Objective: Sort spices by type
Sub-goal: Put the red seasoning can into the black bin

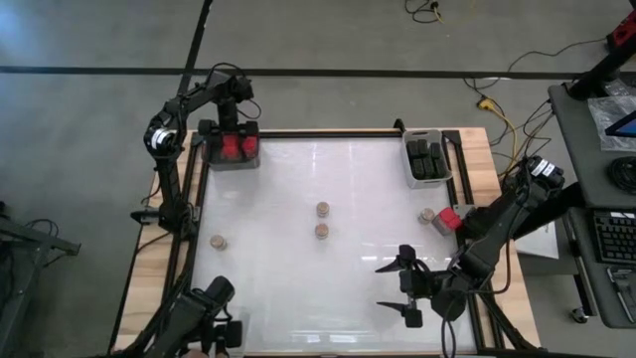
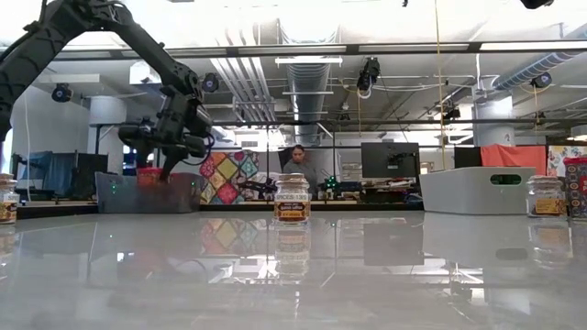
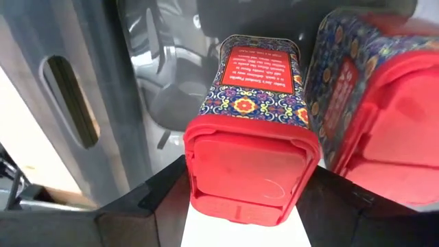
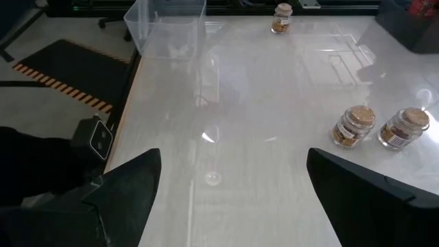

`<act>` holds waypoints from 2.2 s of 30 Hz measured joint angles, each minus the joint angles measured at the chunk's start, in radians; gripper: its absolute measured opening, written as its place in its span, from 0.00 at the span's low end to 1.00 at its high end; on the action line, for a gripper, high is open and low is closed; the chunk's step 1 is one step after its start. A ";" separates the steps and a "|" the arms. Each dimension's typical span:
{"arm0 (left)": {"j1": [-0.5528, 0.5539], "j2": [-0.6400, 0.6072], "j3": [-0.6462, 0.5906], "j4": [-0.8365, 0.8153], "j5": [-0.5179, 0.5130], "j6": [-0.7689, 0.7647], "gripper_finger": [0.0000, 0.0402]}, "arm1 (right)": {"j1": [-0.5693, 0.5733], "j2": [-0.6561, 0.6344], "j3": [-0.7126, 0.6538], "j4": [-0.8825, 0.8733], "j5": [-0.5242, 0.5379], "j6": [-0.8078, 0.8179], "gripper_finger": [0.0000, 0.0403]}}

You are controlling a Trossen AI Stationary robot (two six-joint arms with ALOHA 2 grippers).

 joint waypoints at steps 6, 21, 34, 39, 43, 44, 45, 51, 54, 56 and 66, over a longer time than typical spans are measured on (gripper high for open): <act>0.000 0.000 0.000 0.039 -0.002 0.006 0.58 | 0.000 0.000 0.000 0.000 0.003 0.006 0.89; 0.000 0.000 0.000 0.036 -0.053 0.007 0.61 | 0.000 0.000 0.000 0.000 0.002 0.005 0.89; 0.001 -0.001 0.000 0.055 -0.063 0.042 0.61 | 0.000 0.000 0.000 0.000 0.002 0.004 0.89; 0.001 -0.003 0.000 0.045 -0.104 0.045 0.61 | 0.000 0.000 0.000 0.000 0.002 0.003 0.89; 0.001 -0.006 0.000 0.039 -0.113 0.048 0.61 | 0.000 0.000 0.000 0.000 0.002 0.002 0.89; 0.000 -0.010 0.000 0.039 -0.114 0.054 0.61 | 0.000 0.000 0.000 0.000 0.002 -0.002 0.89; -0.002 -0.013 0.000 0.039 -0.114 0.058 0.61 | 0.000 0.000 0.000 0.000 0.002 -0.005 0.89; -0.004 -0.030 0.000 0.040 -0.114 0.063 0.61 | 0.000 0.000 0.000 0.001 0.002 -0.013 0.89; -0.004 -0.038 0.000 0.036 -0.111 0.063 0.61 | 0.000 0.000 0.000 0.001 0.002 -0.013 0.89; -0.004 -0.038 0.000 0.029 -0.110 0.063 0.61 | 0.000 0.000 0.000 0.002 0.002 -0.013 0.89; -0.008 -0.123 0.000 0.037 -0.072 0.155 0.61 | -0.007 -0.010 0.000 0.001 0.002 -0.031 0.89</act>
